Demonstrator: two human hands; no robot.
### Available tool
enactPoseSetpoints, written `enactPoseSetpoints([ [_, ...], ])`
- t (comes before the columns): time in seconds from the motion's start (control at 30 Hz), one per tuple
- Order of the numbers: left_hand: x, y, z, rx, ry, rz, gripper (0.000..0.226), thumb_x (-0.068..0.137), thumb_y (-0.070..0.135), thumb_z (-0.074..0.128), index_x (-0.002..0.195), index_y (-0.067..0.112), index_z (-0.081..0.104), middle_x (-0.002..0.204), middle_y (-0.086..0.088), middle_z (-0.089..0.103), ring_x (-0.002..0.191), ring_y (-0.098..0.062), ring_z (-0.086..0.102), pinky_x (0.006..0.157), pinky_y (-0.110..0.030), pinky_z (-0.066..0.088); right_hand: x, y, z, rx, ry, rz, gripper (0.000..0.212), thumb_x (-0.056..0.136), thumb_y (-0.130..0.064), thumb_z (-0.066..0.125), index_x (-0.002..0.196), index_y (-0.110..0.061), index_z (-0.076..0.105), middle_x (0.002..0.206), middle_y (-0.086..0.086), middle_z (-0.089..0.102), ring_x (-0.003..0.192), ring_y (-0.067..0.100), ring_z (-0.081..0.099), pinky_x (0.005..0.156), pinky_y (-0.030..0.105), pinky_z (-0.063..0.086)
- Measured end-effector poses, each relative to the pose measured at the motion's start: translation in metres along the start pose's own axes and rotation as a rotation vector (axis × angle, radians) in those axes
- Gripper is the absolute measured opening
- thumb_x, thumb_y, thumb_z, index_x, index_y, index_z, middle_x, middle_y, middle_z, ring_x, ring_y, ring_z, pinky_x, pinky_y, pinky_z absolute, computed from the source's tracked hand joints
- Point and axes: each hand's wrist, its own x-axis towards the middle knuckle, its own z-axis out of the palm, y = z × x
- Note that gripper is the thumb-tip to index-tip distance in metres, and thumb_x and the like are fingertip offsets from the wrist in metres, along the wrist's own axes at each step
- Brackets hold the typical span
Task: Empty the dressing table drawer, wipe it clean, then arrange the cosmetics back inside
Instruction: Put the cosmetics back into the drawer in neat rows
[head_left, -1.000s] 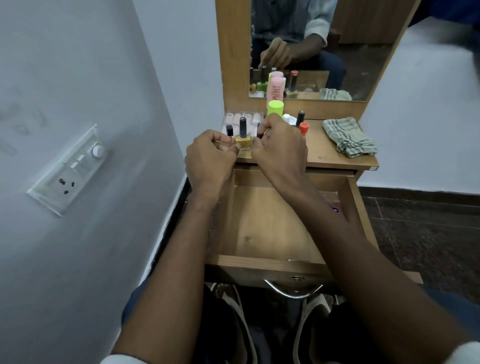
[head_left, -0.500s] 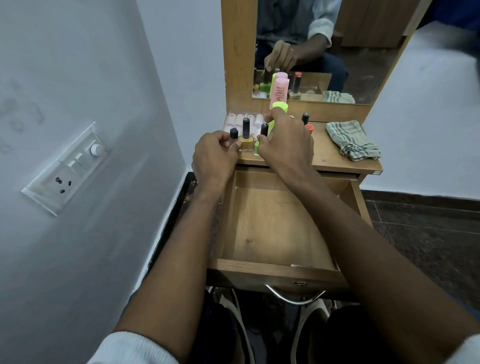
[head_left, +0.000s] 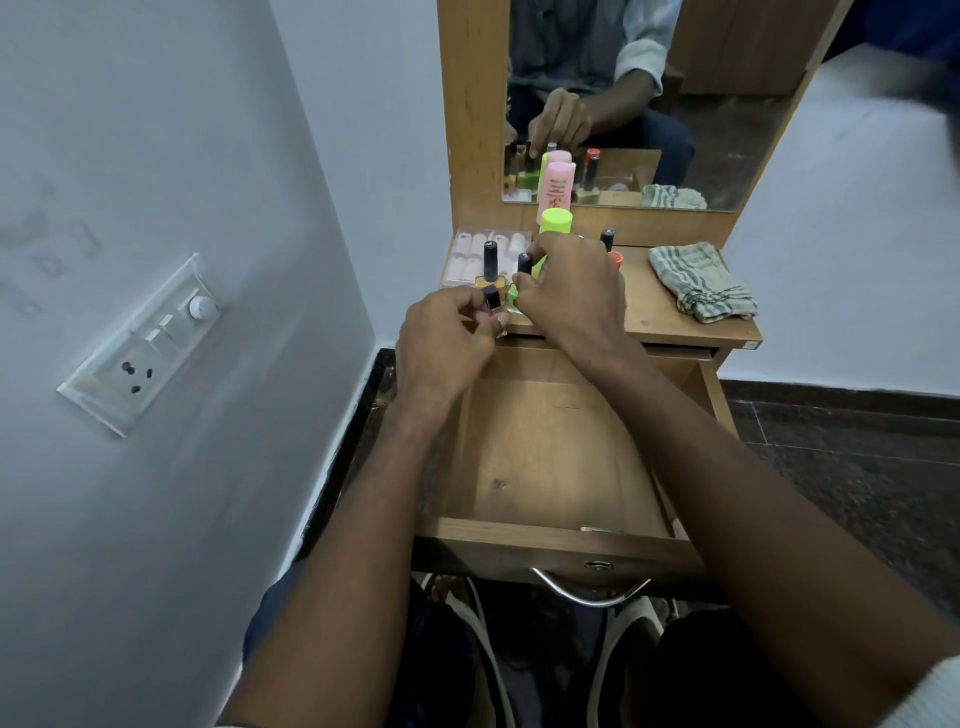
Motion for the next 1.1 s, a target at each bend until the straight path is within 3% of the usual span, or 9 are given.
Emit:
enactPoseSetpoints([
  [0.07,0.001,-0.003,0.002,0.012,-0.034,0.006,0.018,0.089,0.038,0.082,0.082,0.023,0.074,0.073,0.016,0.07,0.072,-0.003,0.066,0.064,-0.024,0.05,0.003,0.004,-0.001,0.052,-0.006,0.007,0.025,0.09,-0.03,0.078,0.112,-0.019,0.078,0.101,0.005,0.076,0.095,0.024,0.07,0.067,0.027,0.04],
  [0.2,0.002,-0.008,0.0,0.032,-0.088,-0.012,0.023,0.088,0.037,0.084,0.076,0.022,0.071,0.066,0.016,0.066,0.063,0.0,0.058,0.058,-0.02,0.04,0.006,0.011,-0.004,0.151,-0.02,-0.001,0.017,0.084,-0.031,0.082,0.099,-0.022,0.078,0.076,-0.002,0.072,0.076,0.02,0.069,0.069,0.037,0.059],
  [0.3,0.002,-0.011,0.0,0.055,-0.136,-0.029,0.025,0.086,0.035,0.086,0.072,0.021,0.071,0.066,0.014,0.067,0.061,-0.001,0.057,0.058,-0.022,0.041,0.003,0.015,-0.006,0.194,-0.034,-0.026,0.016,0.081,-0.032,0.083,0.093,-0.023,0.077,0.066,-0.008,0.066,0.066,0.017,0.065,0.069,0.041,0.061],
  [0.47,0.0,-0.016,0.003,0.141,-0.204,-0.054,0.026,0.082,0.033,0.09,0.071,0.022,0.068,0.065,0.015,0.065,0.063,0.001,0.057,0.057,-0.023,0.04,-0.026,0.027,-0.013,0.226,-0.069,-0.094,0.016,0.083,-0.029,0.083,0.097,-0.023,0.077,0.065,-0.01,0.064,0.06,0.01,0.06,0.065,0.038,0.059],
  [0.63,-0.005,-0.014,0.01,0.311,-0.291,-0.061,0.023,0.08,0.033,0.091,0.1,0.028,0.08,0.091,0.009,0.076,0.089,-0.016,0.07,0.08,-0.037,0.059,-0.063,0.046,0.005,0.072,-0.214,-0.08,0.01,0.086,-0.026,0.08,0.096,-0.023,0.077,0.073,-0.008,0.067,0.074,0.016,0.065,0.069,0.037,0.058],
  [0.8,-0.007,-0.012,0.017,0.464,-0.32,0.009,0.02,0.086,0.018,0.081,0.102,0.029,0.08,0.101,0.008,0.078,0.1,-0.019,0.071,0.082,-0.034,0.055,-0.07,0.061,0.03,0.0,-0.35,-0.001,0.006,0.088,-0.024,0.075,0.093,-0.021,0.075,0.078,-0.004,0.069,0.08,0.022,0.069,0.071,0.04,0.06],
  [0.97,-0.007,-0.011,0.024,0.538,-0.347,0.043,0.021,0.088,0.026,0.083,0.108,0.028,0.079,0.108,0.006,0.077,0.106,-0.02,0.069,0.081,-0.036,0.05,-0.065,0.066,0.05,0.071,-0.372,0.046,0.011,0.09,-0.024,0.078,0.101,-0.023,0.077,0.079,-0.006,0.07,0.081,0.017,0.069,0.074,0.041,0.062],
  [1.1,-0.006,-0.016,0.03,0.567,-0.345,0.031,0.023,0.086,0.028,0.083,0.109,0.028,0.08,0.108,0.004,0.078,0.103,-0.023,0.07,0.082,-0.038,0.053,-0.063,0.07,0.062,0.151,-0.357,0.071,0.009,0.089,-0.027,0.079,0.097,-0.026,0.075,0.074,-0.008,0.069,0.077,0.015,0.069,0.073,0.041,0.062],
])
